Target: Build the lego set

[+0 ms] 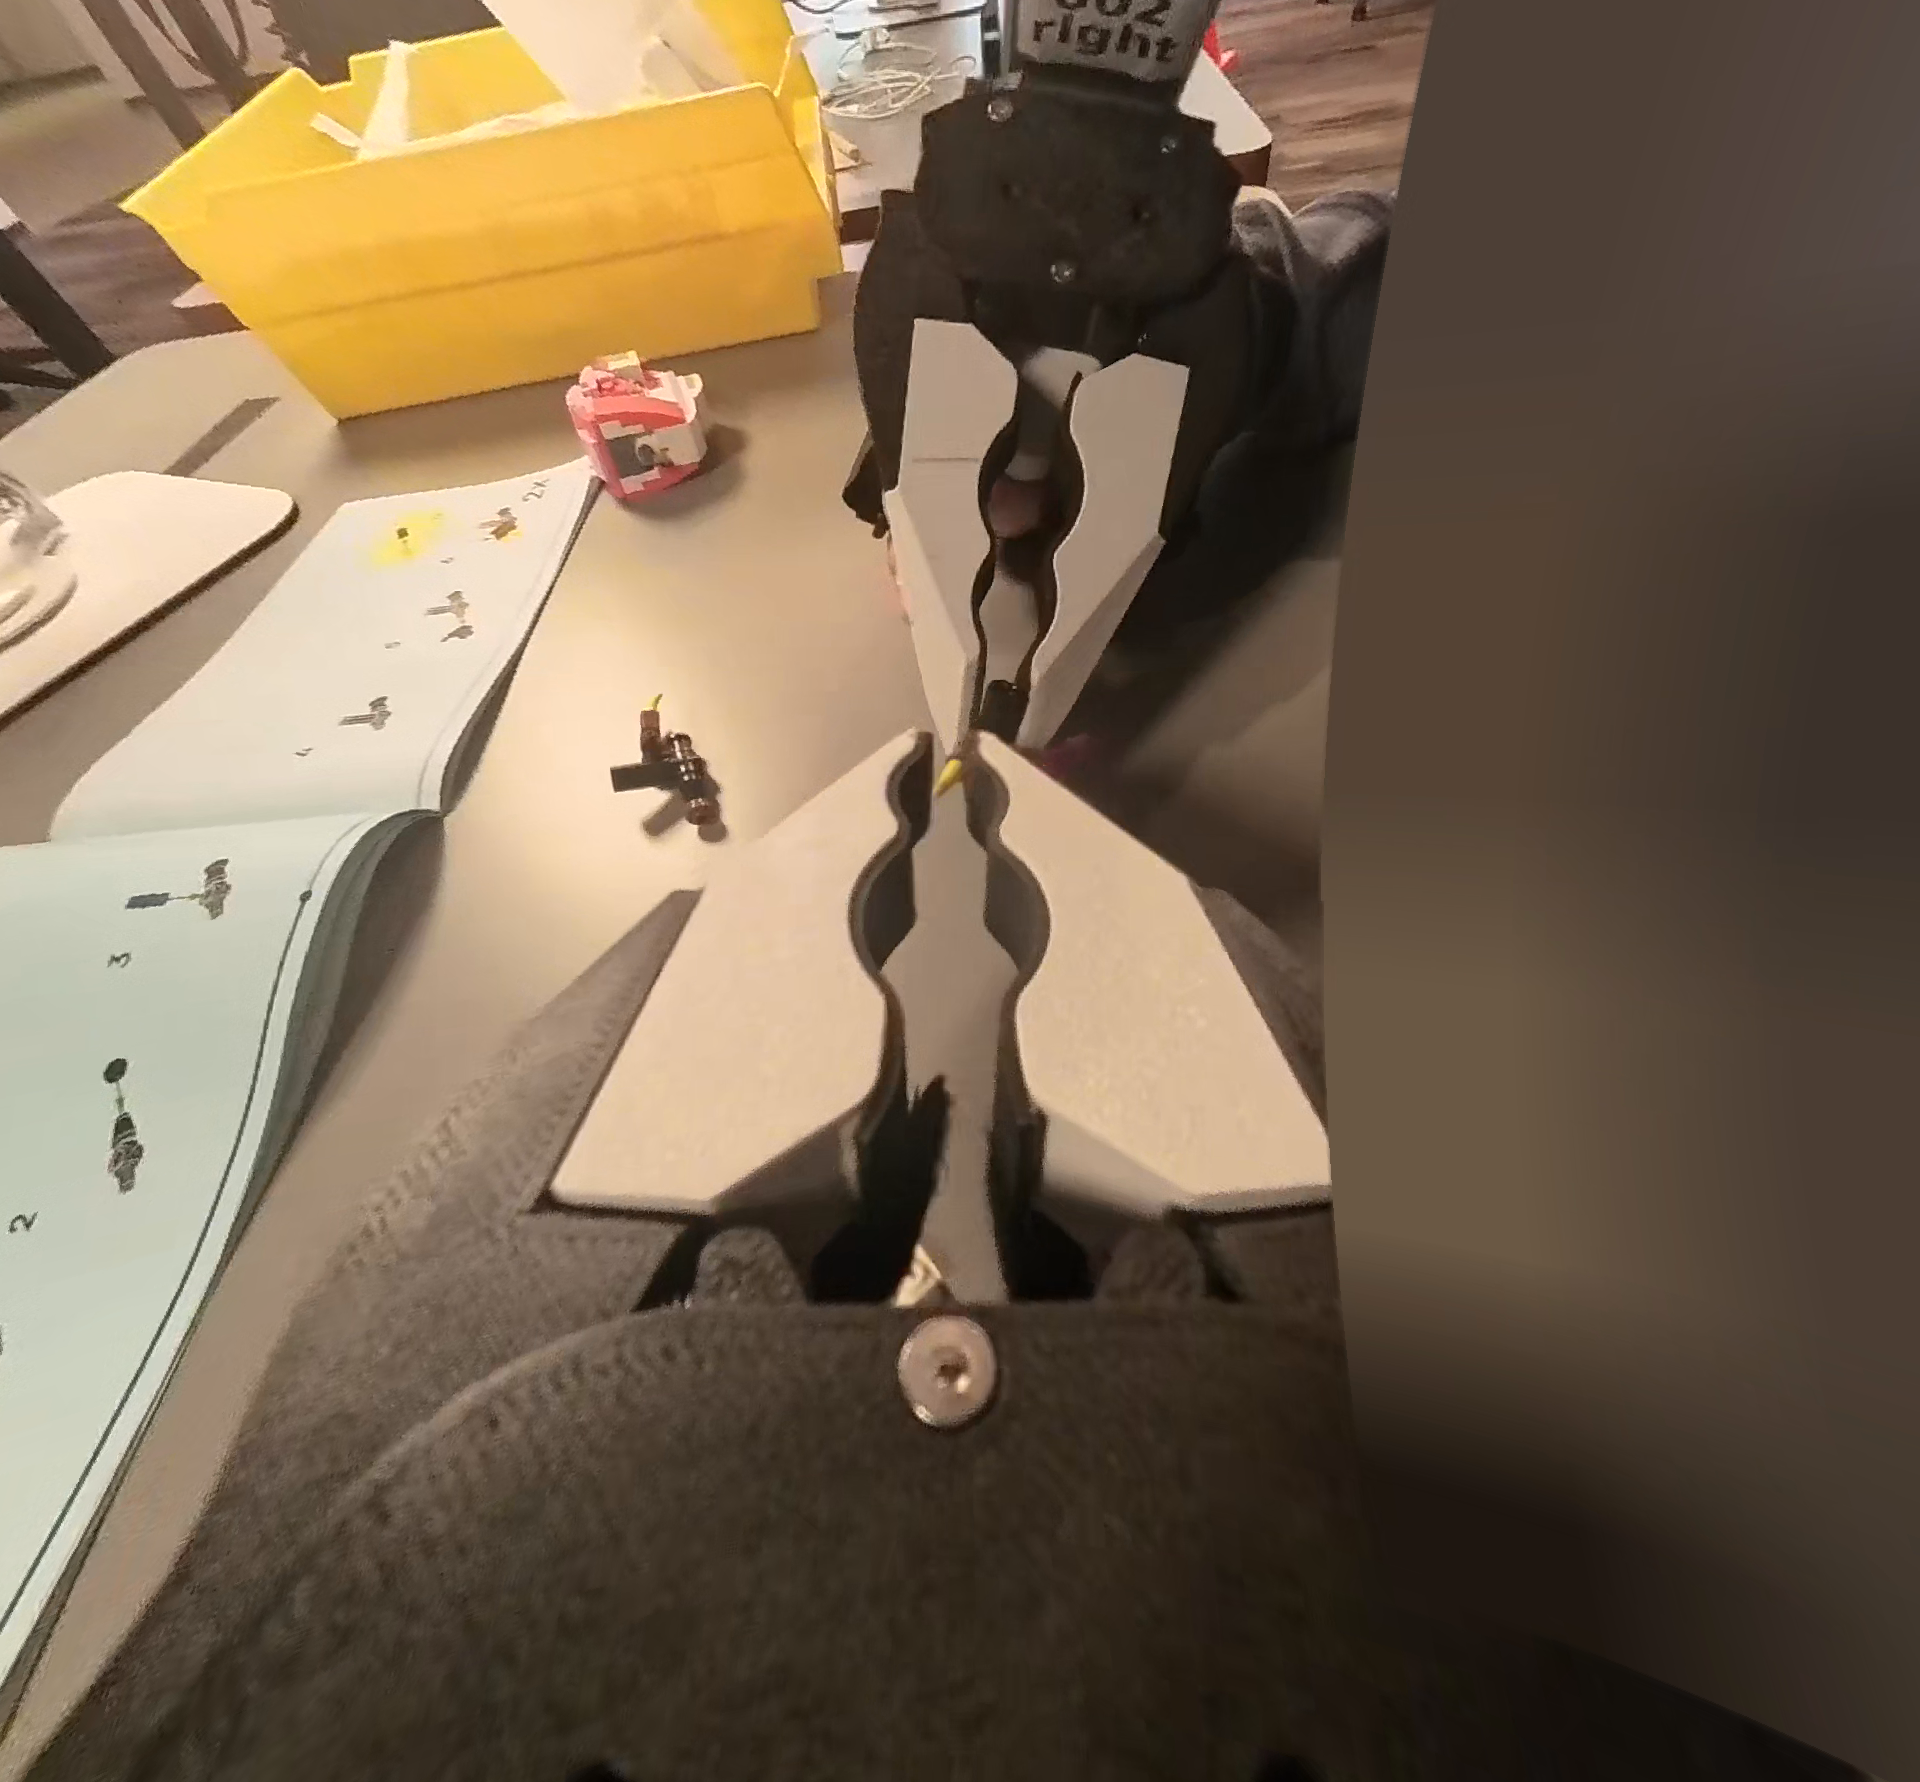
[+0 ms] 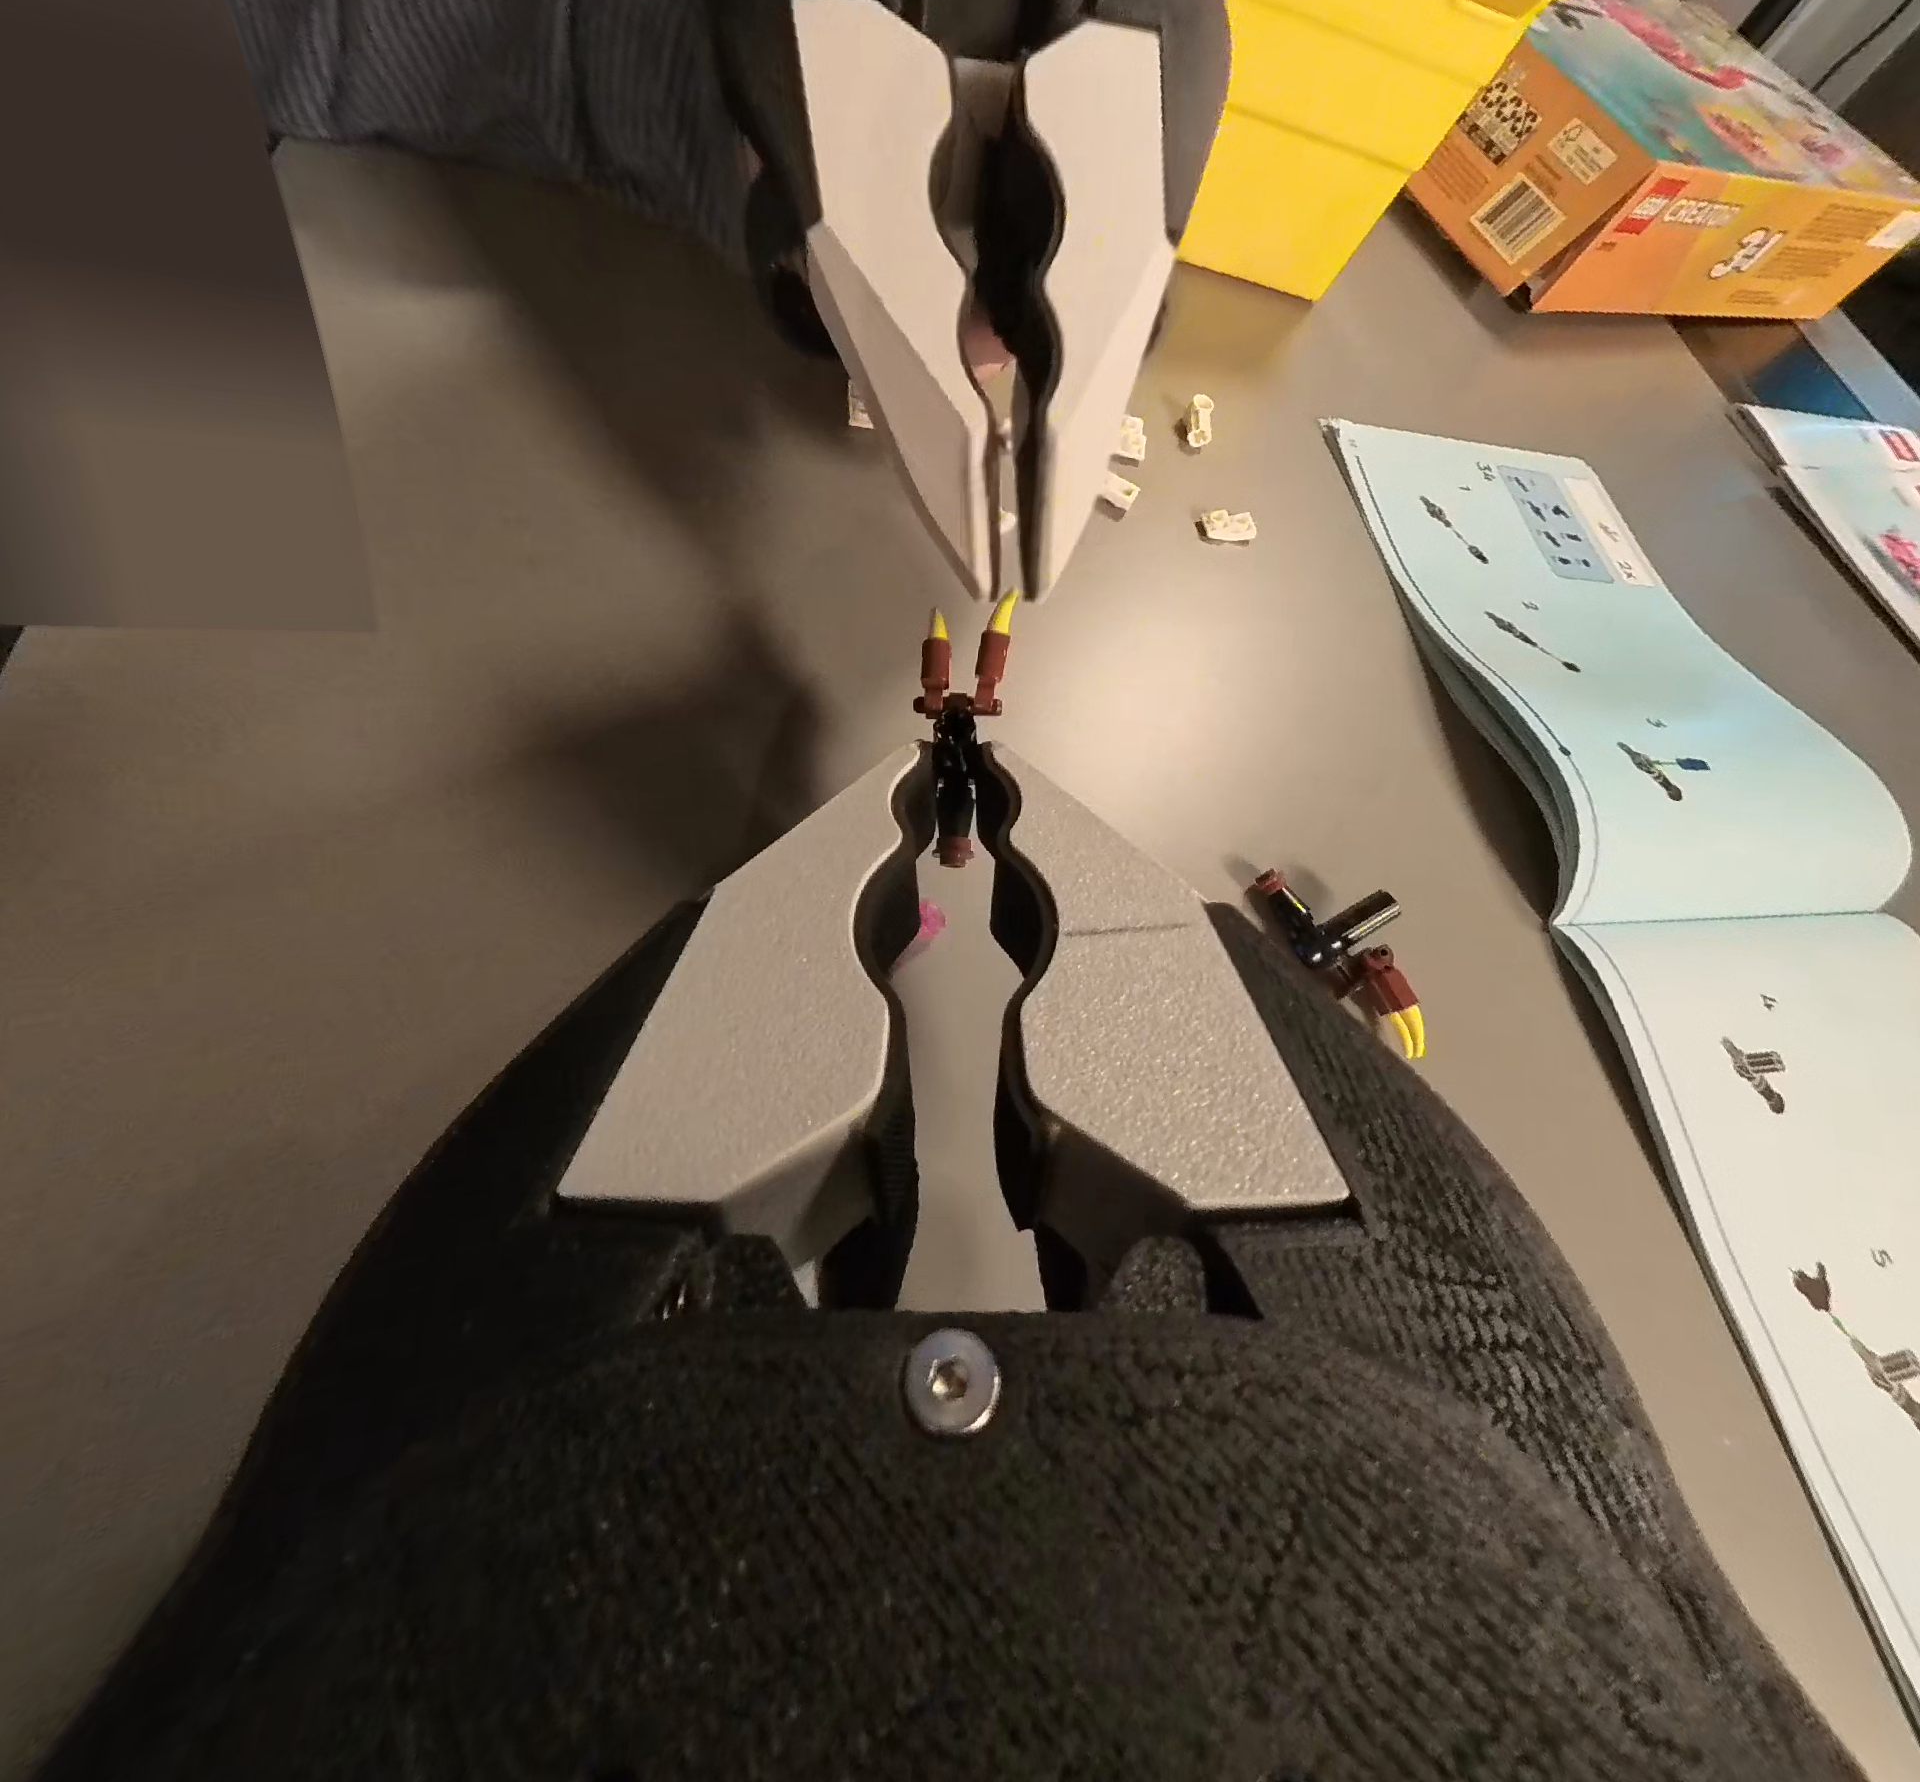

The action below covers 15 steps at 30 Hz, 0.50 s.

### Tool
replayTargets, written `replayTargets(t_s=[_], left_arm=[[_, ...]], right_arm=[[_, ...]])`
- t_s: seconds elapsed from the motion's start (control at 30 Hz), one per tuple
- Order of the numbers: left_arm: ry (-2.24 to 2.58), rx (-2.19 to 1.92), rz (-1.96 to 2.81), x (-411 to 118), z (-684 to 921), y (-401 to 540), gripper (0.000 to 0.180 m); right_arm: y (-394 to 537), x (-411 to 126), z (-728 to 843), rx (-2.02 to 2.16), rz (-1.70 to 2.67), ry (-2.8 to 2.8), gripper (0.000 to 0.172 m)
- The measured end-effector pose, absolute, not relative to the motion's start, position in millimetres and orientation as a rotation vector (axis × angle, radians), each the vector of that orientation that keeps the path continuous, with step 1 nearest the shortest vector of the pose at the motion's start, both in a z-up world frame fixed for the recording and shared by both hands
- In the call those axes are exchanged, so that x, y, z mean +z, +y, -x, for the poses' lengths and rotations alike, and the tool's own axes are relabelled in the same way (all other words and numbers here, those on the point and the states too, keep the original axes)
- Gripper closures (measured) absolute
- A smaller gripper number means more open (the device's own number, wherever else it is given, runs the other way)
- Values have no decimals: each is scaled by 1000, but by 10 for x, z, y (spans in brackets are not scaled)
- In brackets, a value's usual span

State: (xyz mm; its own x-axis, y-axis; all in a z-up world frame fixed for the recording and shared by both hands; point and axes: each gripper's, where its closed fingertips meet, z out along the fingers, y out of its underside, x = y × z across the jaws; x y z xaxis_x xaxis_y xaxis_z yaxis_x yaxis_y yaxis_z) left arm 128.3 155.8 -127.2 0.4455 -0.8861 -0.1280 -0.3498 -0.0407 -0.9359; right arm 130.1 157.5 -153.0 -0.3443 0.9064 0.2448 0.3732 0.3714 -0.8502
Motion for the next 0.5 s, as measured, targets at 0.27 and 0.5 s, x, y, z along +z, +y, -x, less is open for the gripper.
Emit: replayTargets(t_s=[0.27, 0.5], left_arm=[[1090, -687, 1671, -1302, -1302, 1541, 180], [1064, -663, 1667, -1280, -1280, 1567, 166]], right_arm=[[1590, -1505, -1288, 899, 1092, -1871, 167], [1599, -1496, -1280, 872, 1067, -1863, 167]])
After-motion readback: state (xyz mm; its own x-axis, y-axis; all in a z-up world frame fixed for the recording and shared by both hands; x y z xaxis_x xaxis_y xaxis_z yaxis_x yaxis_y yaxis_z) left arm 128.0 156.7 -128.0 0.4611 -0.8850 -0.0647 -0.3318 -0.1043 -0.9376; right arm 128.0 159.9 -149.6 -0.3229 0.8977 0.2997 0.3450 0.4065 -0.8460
